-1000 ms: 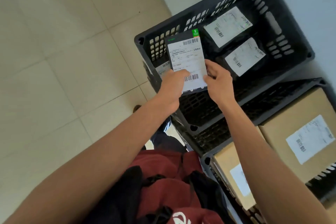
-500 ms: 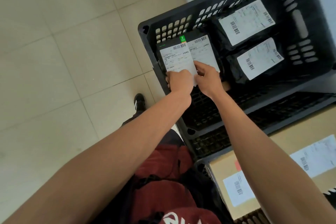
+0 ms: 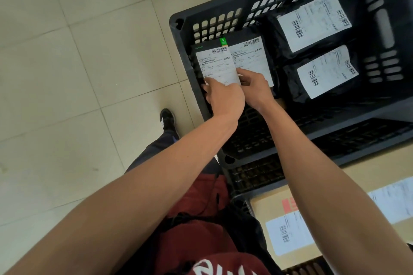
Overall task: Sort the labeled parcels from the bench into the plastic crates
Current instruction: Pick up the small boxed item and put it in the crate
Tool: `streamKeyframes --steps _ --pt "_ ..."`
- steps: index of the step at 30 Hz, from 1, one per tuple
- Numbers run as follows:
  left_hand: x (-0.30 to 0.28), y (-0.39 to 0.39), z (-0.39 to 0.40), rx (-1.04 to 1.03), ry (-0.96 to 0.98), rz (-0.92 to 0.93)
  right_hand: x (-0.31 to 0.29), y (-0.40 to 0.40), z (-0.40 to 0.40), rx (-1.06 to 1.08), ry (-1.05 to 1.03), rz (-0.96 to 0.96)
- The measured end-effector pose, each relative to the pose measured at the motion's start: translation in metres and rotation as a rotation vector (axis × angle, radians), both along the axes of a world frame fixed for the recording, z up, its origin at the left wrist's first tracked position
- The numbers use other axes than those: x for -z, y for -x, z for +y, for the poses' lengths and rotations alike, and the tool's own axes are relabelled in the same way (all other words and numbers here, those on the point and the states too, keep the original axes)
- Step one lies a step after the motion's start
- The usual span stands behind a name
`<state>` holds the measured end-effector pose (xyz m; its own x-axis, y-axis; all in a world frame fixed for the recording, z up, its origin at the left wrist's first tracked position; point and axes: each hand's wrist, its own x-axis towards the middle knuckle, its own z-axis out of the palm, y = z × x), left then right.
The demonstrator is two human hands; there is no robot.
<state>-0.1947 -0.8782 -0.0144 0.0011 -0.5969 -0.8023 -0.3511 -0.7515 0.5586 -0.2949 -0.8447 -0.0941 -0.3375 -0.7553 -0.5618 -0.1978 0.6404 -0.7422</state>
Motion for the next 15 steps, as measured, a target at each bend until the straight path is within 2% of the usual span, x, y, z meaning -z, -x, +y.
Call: streamKeyframes --steps 3,8,15 --pt "0.004 0.000 -0.001 0.032 -0.001 0.008 -0.002 -0.001 -0.001 0.026 0.010 0.006" --pt "0.023 0.000 -0.013 0.054 -0.072 -0.033 0.000 -0.010 -0.001 0.027 0.026 0.172" --pt "0.016 0.000 -0.017 0.234 -0.122 -0.060 0.007 -0.016 -0.001 0.005 0.032 0.274"
